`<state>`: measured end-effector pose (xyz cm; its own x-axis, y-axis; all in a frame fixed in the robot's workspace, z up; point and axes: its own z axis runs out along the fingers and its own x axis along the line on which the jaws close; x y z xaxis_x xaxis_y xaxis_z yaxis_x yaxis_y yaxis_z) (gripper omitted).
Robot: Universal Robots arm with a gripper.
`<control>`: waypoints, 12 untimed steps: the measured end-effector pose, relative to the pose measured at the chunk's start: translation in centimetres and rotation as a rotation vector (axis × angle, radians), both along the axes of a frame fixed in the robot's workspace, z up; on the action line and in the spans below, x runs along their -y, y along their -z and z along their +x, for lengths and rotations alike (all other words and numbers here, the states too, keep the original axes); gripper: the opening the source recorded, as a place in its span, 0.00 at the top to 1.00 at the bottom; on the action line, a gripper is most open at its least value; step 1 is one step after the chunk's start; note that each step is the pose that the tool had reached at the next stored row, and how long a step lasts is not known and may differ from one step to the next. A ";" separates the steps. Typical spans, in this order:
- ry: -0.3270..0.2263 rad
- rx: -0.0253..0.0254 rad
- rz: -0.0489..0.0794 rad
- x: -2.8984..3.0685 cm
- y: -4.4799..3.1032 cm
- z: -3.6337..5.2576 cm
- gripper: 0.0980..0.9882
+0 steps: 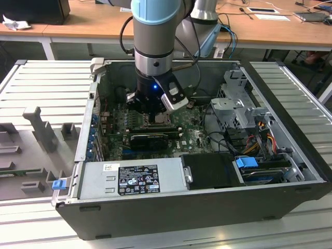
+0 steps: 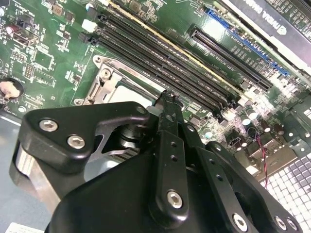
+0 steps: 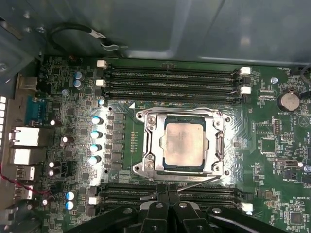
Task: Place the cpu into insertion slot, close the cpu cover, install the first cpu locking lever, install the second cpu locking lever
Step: 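Install the second cpu locking lever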
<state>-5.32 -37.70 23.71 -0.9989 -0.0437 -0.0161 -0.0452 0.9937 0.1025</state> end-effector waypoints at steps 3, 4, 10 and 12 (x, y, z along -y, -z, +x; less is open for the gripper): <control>0.000 -0.0001 0.001 0.04 0.22 -0.15 0.99; 0.000 0.0000 0.002 0.07 0.29 -0.29 0.99; -0.001 0.0001 0.004 0.14 1.12 -0.80 0.99; -0.006 0.0000 0.008 0.14 1.69 -1.04 0.99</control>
